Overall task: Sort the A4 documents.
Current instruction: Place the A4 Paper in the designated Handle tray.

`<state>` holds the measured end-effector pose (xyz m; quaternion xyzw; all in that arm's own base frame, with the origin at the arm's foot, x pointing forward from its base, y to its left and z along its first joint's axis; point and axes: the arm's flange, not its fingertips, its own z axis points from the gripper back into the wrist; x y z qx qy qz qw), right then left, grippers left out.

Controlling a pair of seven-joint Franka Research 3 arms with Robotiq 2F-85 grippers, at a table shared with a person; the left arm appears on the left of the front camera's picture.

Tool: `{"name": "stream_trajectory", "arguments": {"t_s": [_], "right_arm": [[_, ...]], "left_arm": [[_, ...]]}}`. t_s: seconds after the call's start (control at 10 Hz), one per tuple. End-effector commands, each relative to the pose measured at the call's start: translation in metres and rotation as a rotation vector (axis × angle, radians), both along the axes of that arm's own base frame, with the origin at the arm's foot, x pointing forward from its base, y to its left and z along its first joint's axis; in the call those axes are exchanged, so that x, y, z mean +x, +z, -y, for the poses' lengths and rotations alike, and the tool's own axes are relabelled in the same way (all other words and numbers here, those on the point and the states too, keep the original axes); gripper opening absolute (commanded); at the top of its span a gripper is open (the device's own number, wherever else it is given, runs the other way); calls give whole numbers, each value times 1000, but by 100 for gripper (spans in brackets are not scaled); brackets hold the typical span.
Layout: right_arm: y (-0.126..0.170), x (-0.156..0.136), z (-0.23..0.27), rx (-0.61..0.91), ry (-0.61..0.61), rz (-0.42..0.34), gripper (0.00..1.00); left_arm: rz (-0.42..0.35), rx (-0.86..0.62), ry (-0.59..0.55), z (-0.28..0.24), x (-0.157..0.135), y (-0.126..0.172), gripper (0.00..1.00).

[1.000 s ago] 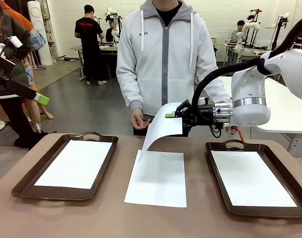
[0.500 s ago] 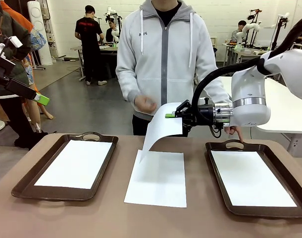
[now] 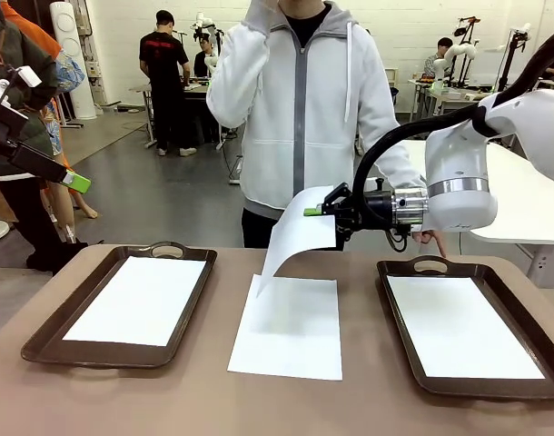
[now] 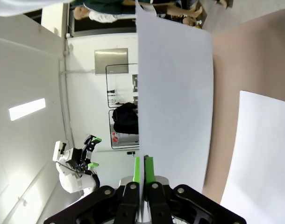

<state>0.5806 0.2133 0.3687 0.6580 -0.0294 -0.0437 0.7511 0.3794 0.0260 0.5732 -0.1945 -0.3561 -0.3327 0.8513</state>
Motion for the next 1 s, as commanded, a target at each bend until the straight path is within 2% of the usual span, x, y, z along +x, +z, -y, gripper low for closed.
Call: {"name": "stream_trajectory", "arguments": {"t_s": [0.0, 0.1, 0.3, 0.6, 0.9], "right_arm": [[22, -26, 31, -55, 4, 101, 1], [32, -34, 48, -38, 20, 94, 1], [49, -38, 81, -104, 48, 100, 1], [59, -33, 144, -228, 134, -31, 1], [54, -40, 193, -340, 100, -45, 1]], "left_arm": [[5, 14, -7, 0, 0, -2, 100], [5, 14, -7, 0, 0, -2, 100], [5, 14, -7, 0, 0, -2, 100], [5, 14, -7, 0, 0, -2, 100], [5, 14, -7, 0, 0, -2, 100]]}}
